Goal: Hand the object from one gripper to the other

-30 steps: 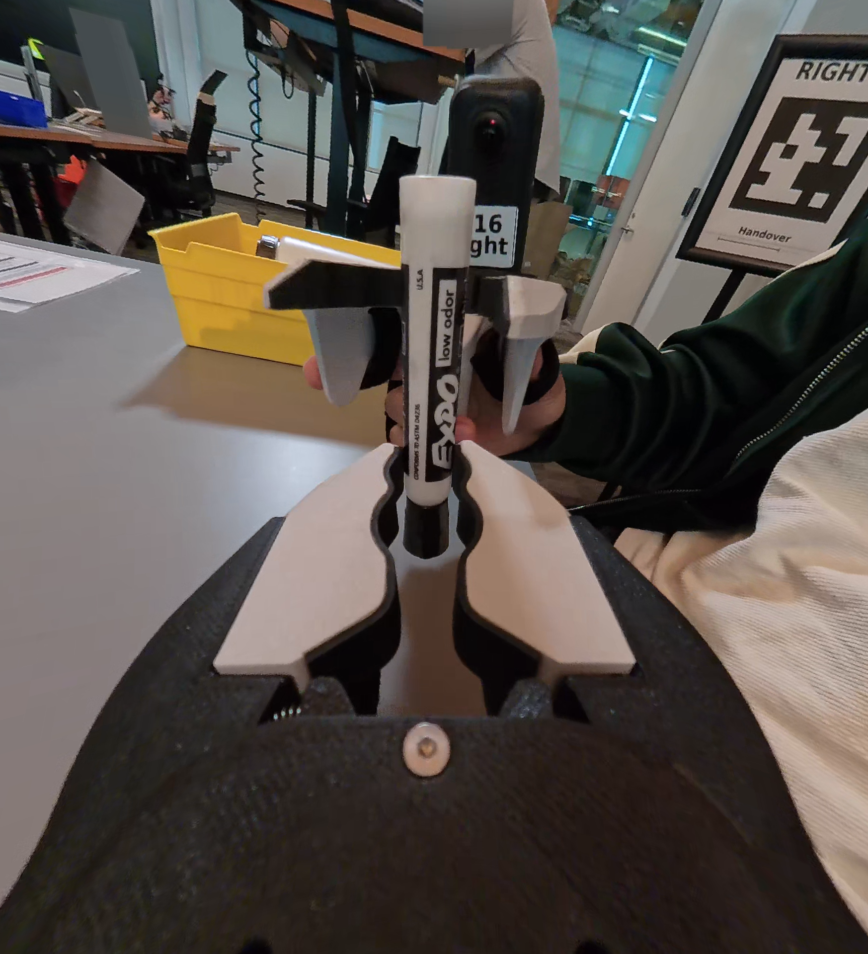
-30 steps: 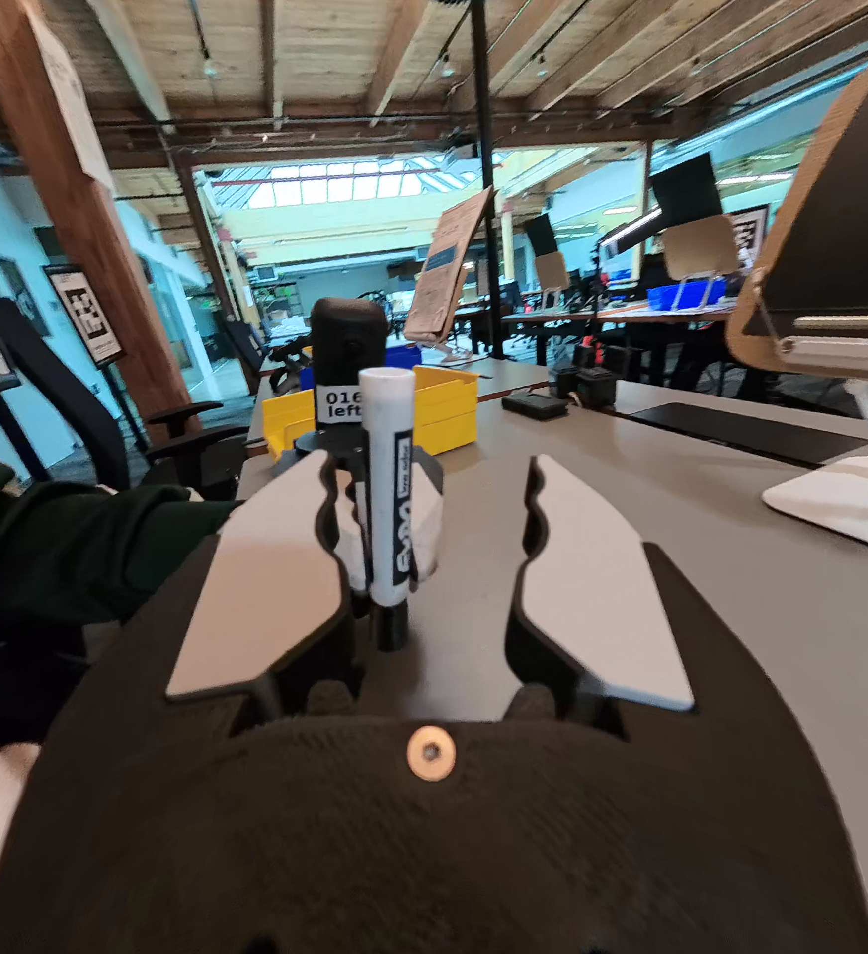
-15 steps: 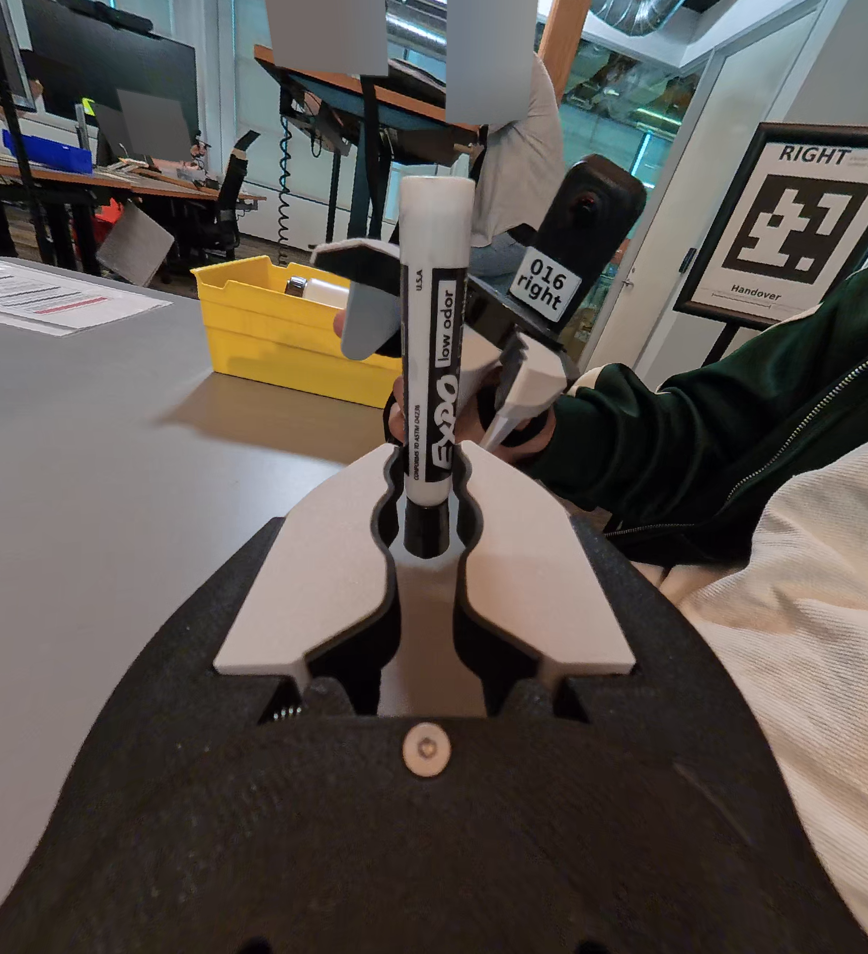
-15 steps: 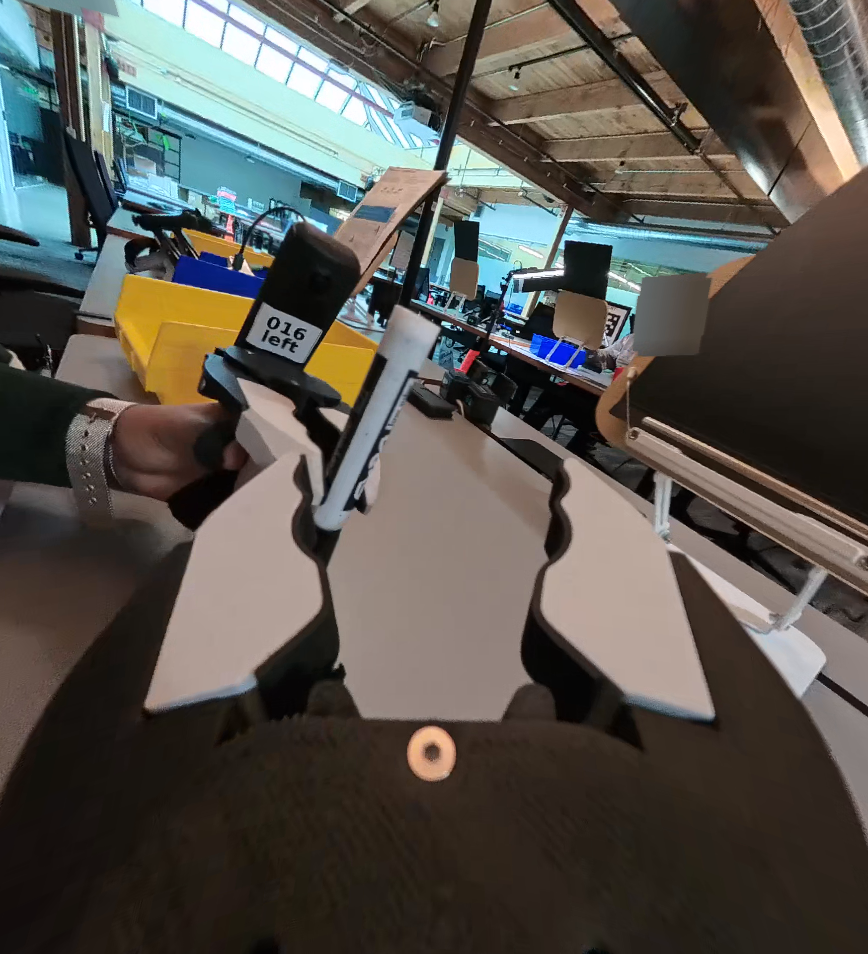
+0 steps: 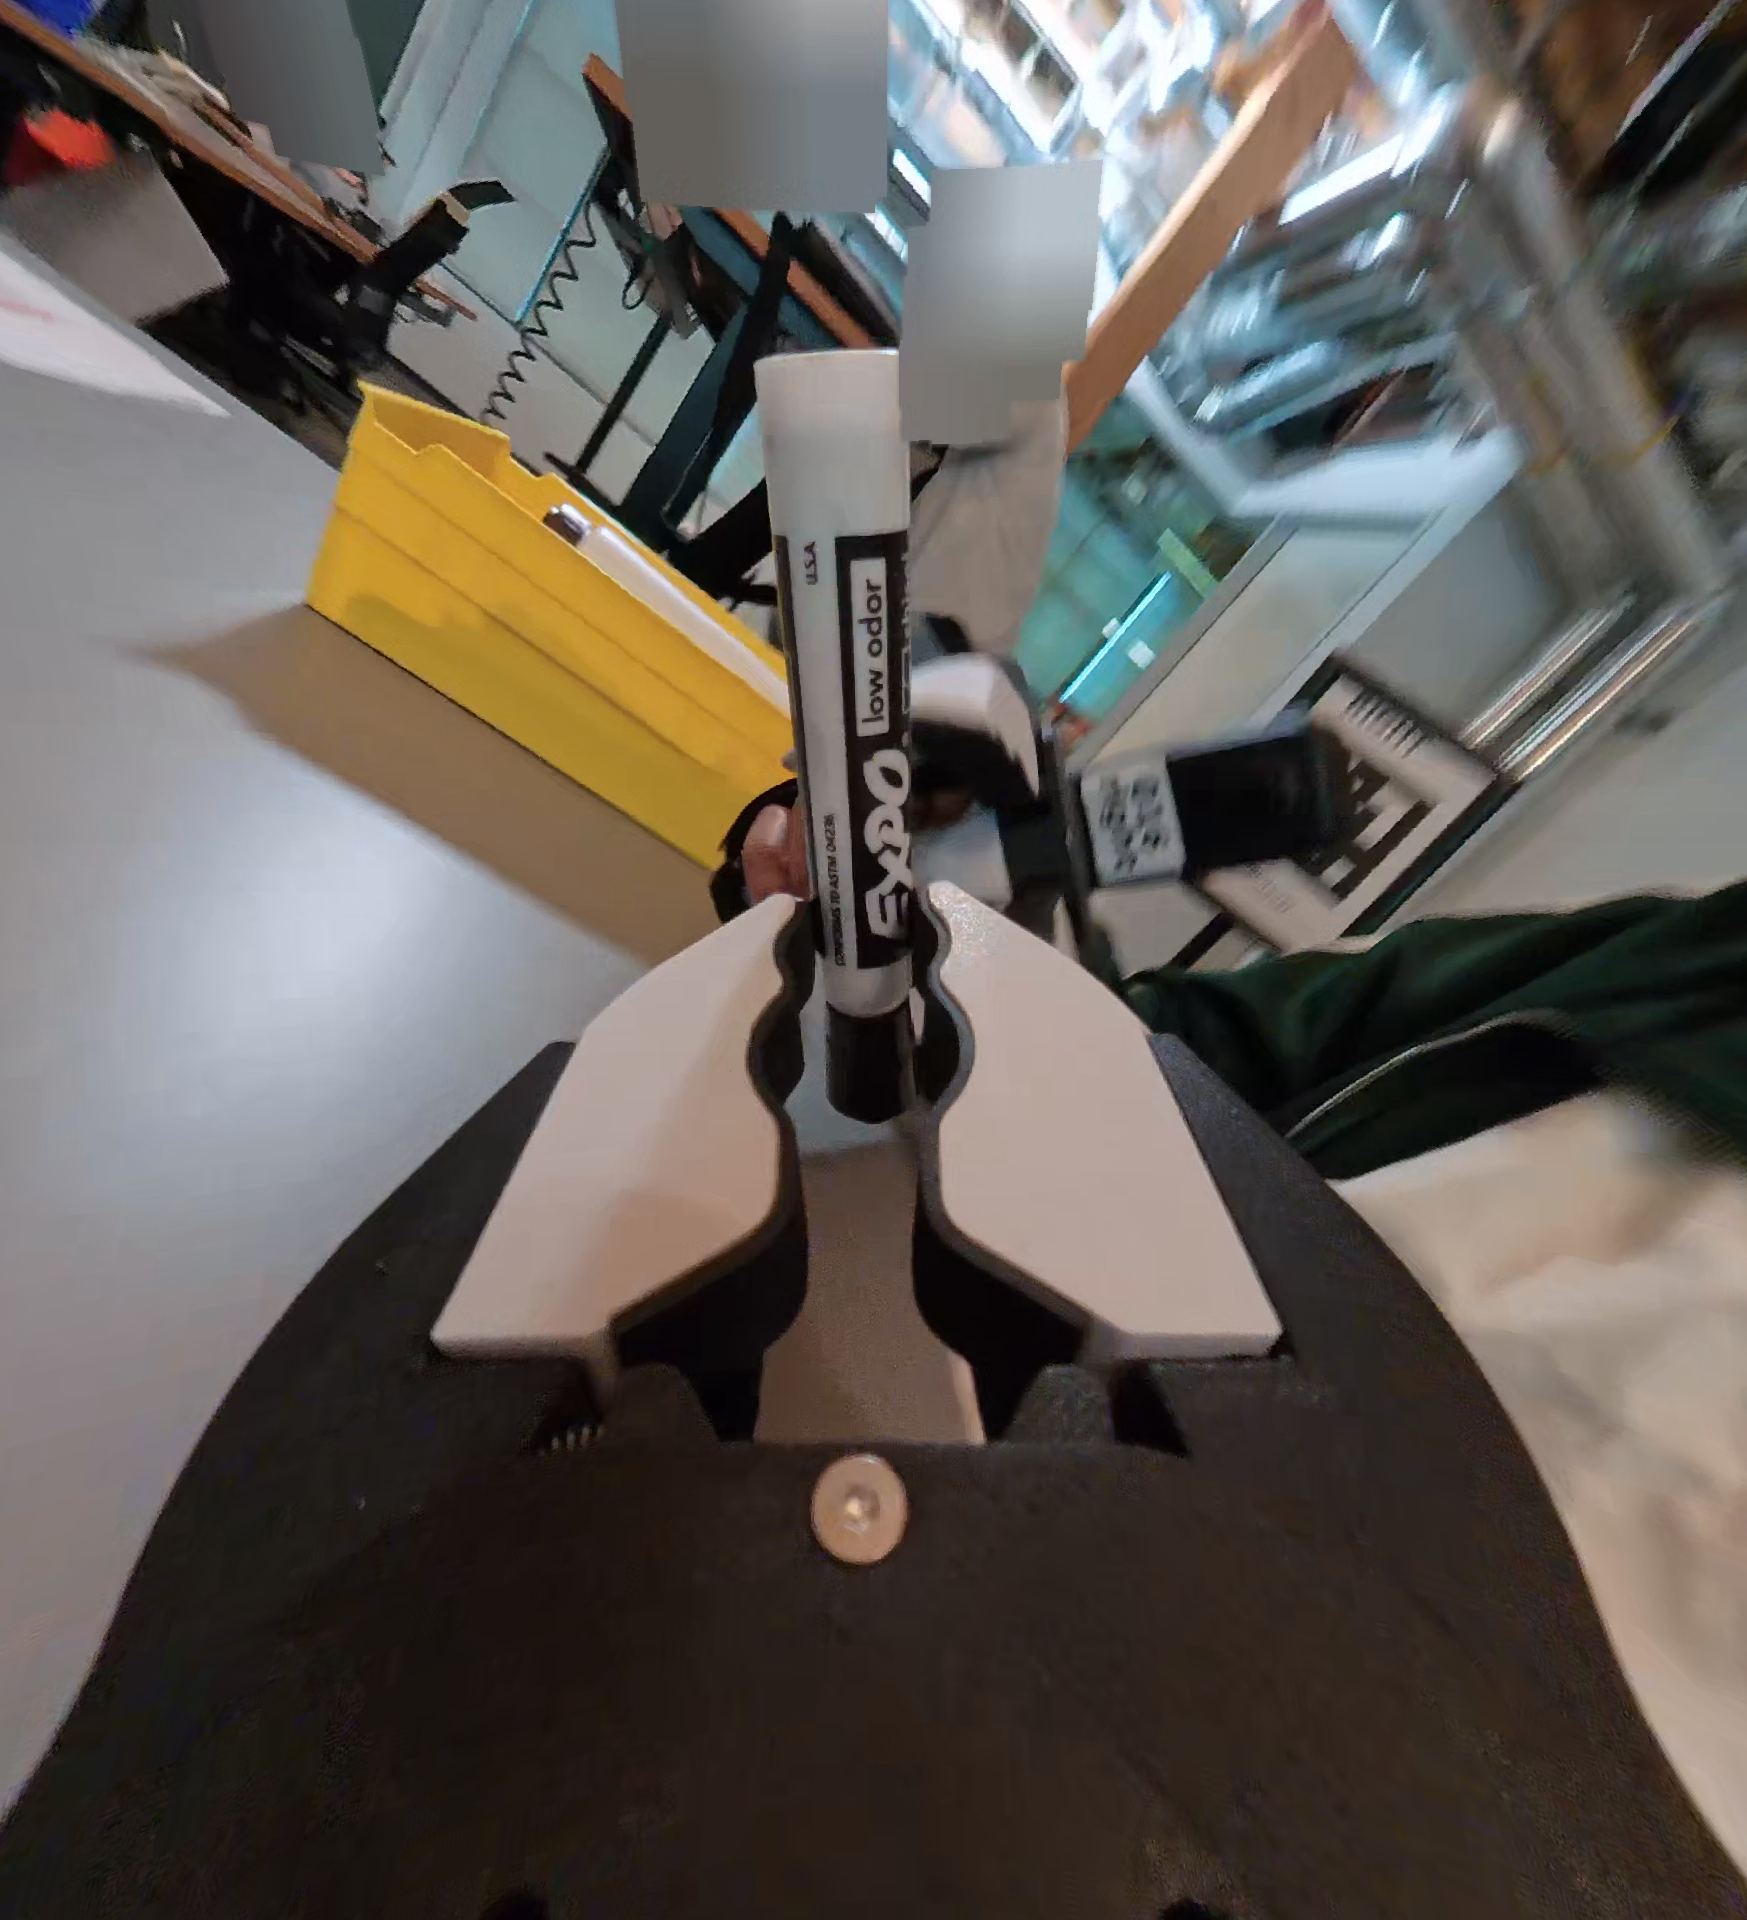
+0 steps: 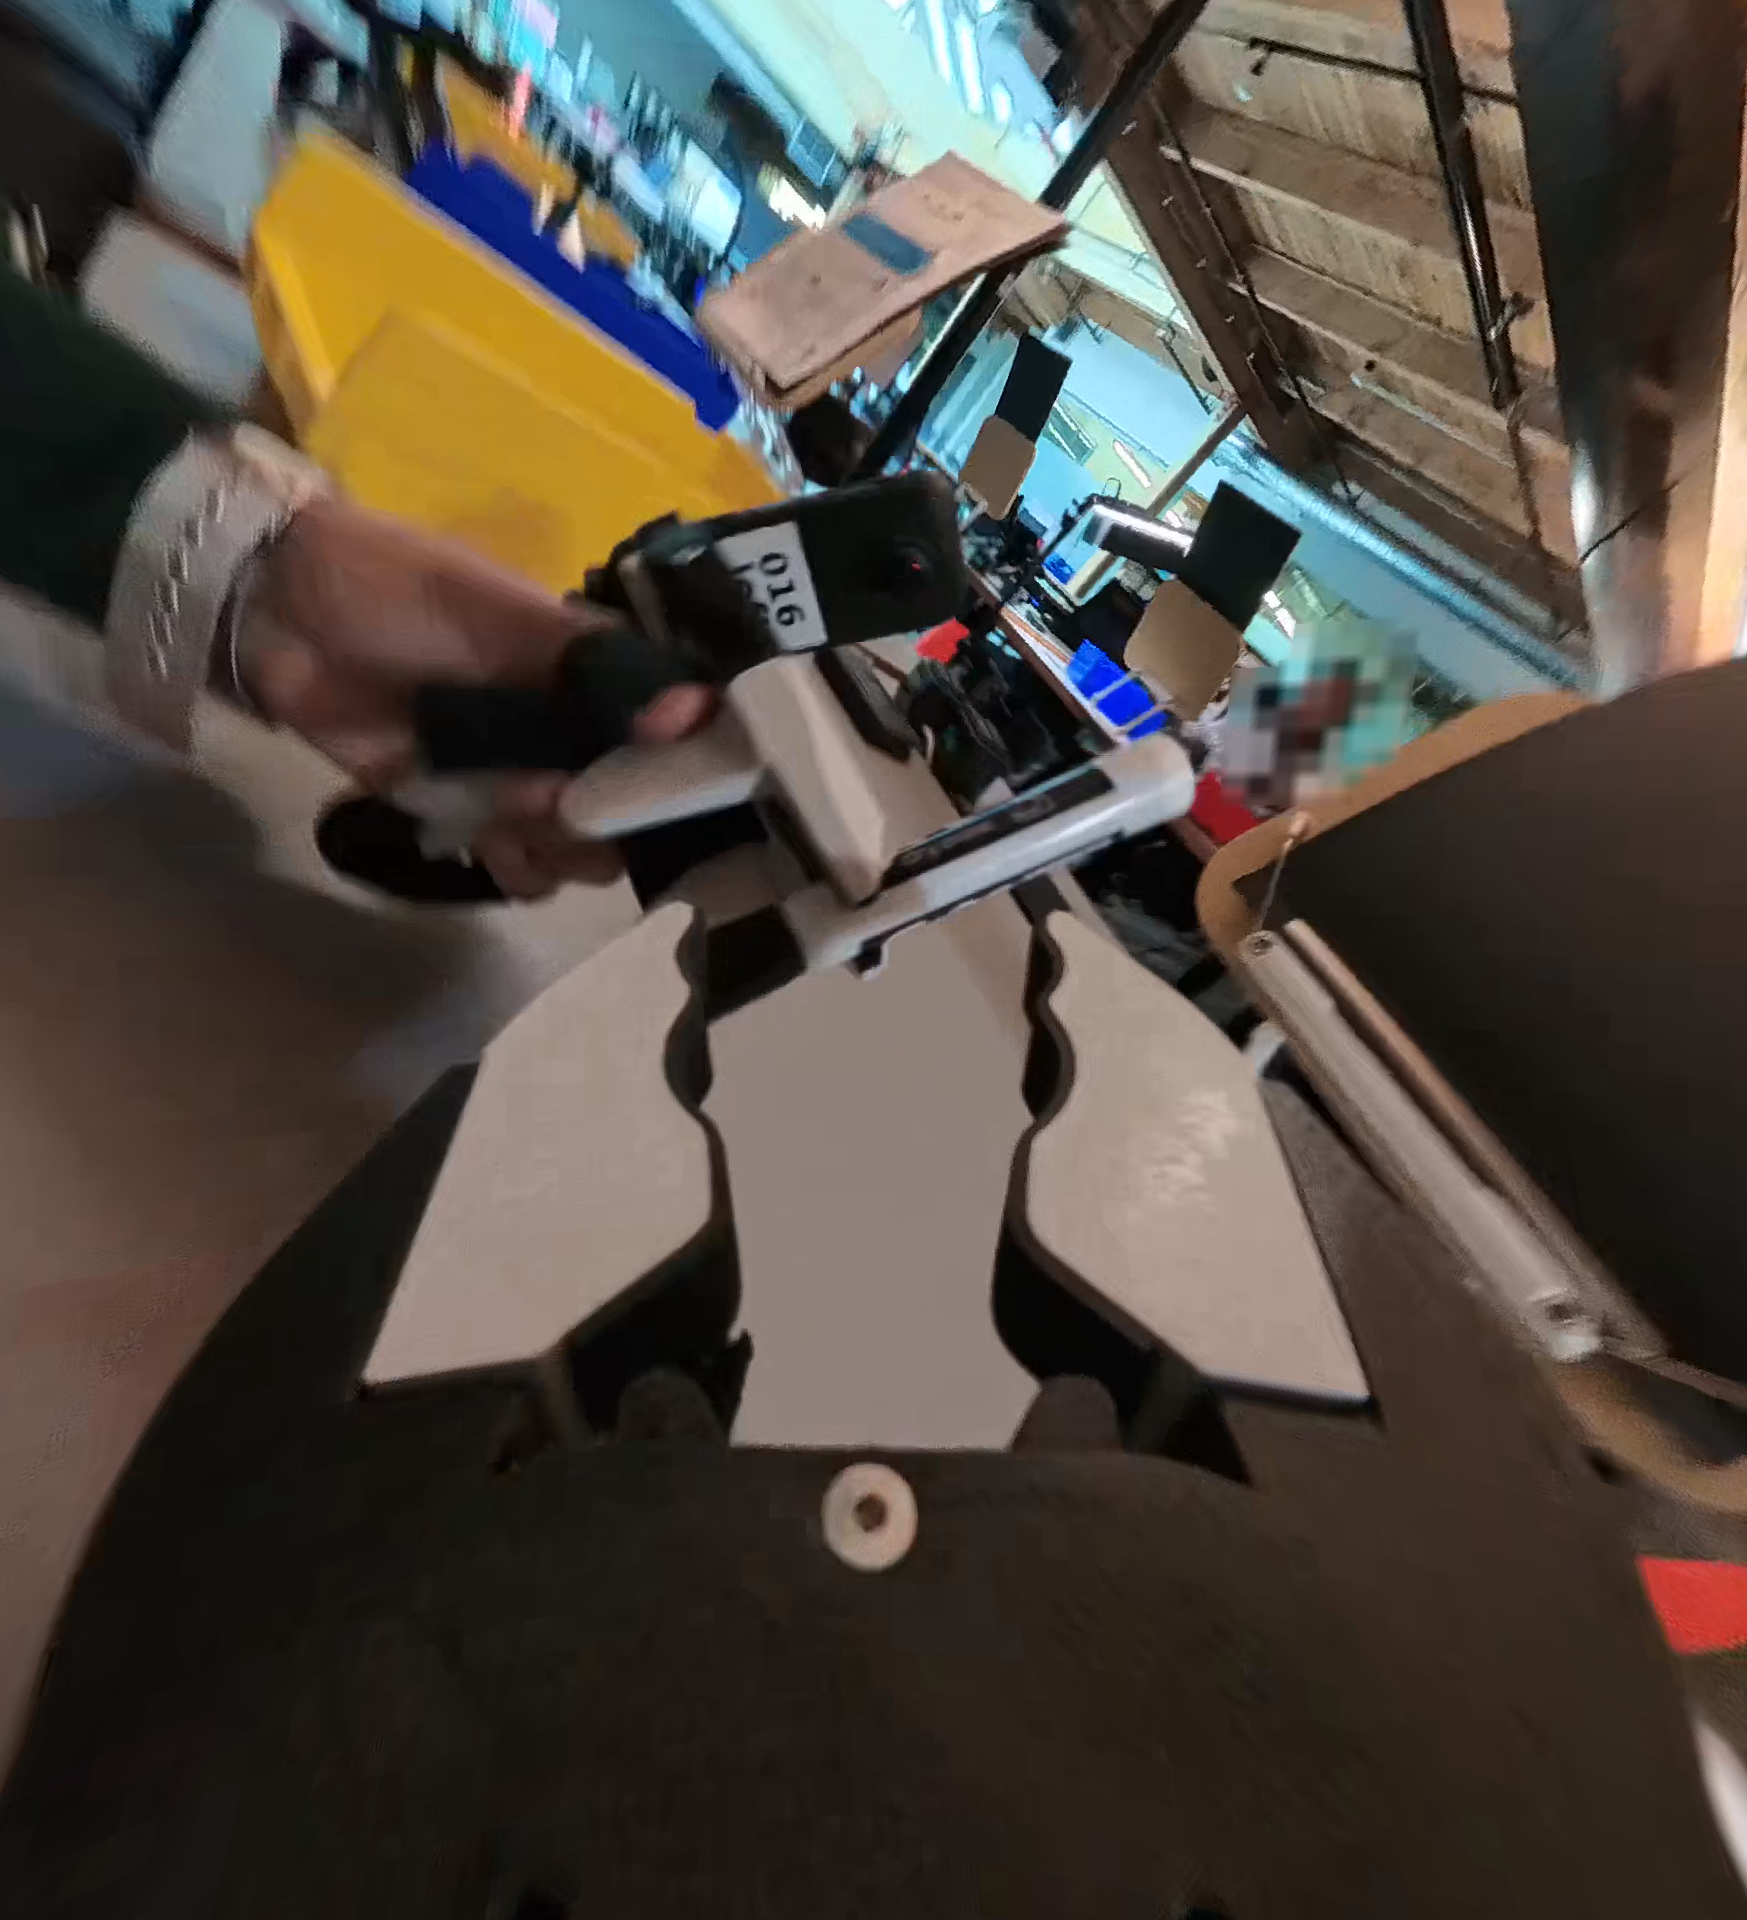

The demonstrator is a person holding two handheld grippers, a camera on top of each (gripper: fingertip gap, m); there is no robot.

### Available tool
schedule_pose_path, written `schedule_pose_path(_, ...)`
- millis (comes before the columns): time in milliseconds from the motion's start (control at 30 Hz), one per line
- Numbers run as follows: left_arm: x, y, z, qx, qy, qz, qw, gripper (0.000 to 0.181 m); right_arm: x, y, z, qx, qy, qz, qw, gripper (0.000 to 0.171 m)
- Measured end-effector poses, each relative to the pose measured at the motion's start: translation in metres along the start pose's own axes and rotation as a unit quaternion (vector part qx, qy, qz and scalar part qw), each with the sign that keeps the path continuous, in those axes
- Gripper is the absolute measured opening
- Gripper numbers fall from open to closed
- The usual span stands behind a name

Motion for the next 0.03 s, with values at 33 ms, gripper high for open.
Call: schedule_pose_path(33,-0.0009,0.0018,-0.0021,0.023,-0.013,-0.037,0.999,0.017,-0.0011,0.0043,-0.0003,0.015,0.015,-0.051,0.998,0.052)
Point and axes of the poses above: each gripper's, where its closed fingertips meet, z out along the fingers, x out of its underside, y = z × x across the jaws, the point moved 7 cm from there along -z, back along the fingers, and after that the axes turned 13 degrees about y, right-handed, at the moved point
